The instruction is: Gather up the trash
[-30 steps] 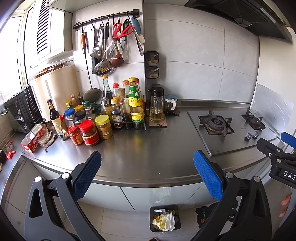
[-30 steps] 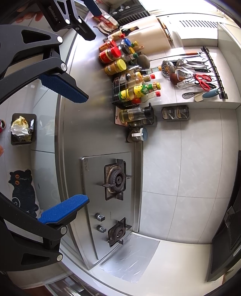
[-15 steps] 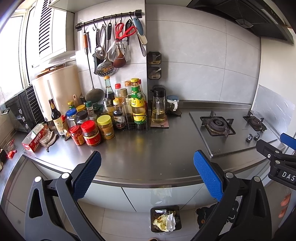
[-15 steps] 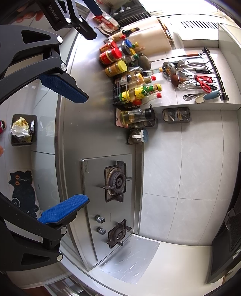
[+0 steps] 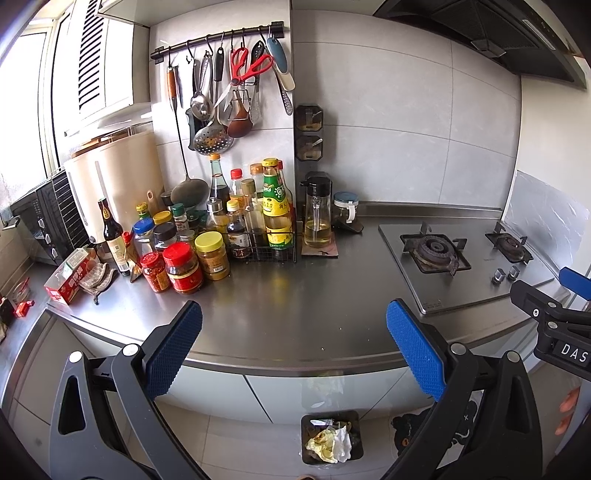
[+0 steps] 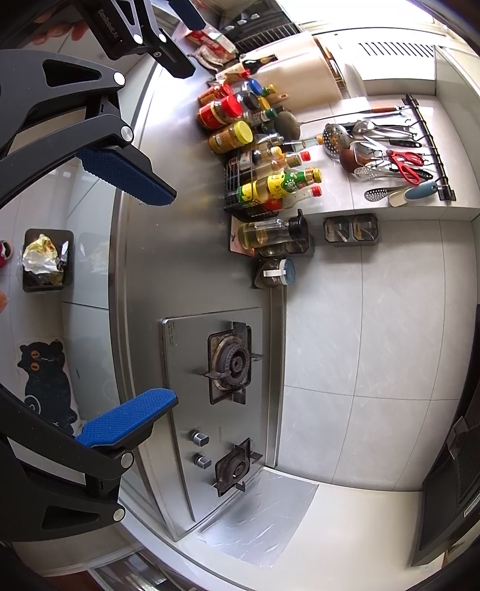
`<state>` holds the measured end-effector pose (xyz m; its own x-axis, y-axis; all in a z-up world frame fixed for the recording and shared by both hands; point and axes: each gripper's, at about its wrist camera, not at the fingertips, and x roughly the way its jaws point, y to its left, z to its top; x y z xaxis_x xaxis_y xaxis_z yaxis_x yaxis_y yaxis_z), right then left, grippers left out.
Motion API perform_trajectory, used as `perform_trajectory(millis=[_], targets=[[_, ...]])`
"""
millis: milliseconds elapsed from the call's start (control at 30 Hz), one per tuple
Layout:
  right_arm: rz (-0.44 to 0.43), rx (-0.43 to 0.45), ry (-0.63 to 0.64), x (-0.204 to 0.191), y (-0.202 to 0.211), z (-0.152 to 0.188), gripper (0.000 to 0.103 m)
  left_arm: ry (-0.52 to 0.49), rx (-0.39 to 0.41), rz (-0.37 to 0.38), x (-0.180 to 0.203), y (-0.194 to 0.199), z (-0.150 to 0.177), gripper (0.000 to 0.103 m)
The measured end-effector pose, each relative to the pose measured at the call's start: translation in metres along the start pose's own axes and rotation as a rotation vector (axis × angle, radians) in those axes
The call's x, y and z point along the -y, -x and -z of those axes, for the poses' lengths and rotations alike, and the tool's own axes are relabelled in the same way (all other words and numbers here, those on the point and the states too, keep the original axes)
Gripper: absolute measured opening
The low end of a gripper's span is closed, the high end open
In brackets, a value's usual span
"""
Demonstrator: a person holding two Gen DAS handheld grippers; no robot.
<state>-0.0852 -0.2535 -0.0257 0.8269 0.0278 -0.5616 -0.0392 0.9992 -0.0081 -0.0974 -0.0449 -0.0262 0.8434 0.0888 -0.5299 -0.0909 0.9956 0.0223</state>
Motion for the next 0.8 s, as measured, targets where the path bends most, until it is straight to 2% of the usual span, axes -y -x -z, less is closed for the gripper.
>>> perform_trajectory(millis=[333,500,600,800], targets=[[0.004,-0.007,-0.009,0.002,-0.003,0.002,0.100,0.002,-0.009,-0.005,0.001,-0.002,-0.004,0.095],[0.009,-0.013,-0.014,0.004,-0.005,0.004,0.100,0.010,-0.040,-0.021,0.001,-0.008,-0.003,0.095],[0.010,-0.017,-0.017,0.004,-0.007,0.004,0.100,0.034,-0.062,-0.003,-0.002,-0.012,-0.002,0.095],[0.009,-0.025,-0.021,0.007,-0.010,0.005,0.100,0.020,-0.065,0.003,0.003,-0.015,0.000,0.095]])
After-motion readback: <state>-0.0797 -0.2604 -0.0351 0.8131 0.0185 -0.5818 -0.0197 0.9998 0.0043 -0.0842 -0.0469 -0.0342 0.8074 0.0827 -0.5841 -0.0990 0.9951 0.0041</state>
